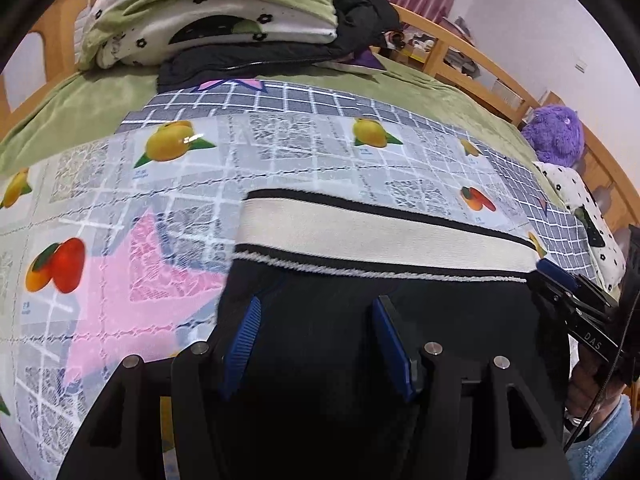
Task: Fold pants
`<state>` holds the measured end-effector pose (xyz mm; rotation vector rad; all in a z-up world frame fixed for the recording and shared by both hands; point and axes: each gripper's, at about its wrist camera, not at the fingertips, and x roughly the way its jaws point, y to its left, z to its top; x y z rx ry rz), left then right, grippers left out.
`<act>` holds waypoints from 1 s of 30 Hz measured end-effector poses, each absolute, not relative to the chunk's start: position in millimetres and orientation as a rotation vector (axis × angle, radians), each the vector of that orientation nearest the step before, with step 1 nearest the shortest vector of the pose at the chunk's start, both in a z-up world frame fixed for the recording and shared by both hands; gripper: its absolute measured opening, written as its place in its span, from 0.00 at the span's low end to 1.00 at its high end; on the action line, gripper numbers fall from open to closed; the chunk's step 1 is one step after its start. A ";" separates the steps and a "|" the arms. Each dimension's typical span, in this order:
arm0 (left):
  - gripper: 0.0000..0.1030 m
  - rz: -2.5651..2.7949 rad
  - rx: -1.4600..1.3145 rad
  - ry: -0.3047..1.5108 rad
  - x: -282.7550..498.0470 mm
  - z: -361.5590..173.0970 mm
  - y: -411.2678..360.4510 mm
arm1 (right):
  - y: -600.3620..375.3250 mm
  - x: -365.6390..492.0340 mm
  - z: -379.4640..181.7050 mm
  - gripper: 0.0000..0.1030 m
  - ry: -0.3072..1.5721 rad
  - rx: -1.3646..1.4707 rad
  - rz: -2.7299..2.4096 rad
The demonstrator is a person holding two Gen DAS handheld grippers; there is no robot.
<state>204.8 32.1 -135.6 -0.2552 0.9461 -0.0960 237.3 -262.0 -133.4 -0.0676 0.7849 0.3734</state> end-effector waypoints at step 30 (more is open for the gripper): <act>0.54 -0.039 -0.182 0.722 99.2 21.8 43.3 | -256.9 127.2 -49.7 0.45 0.710 0.051 0.250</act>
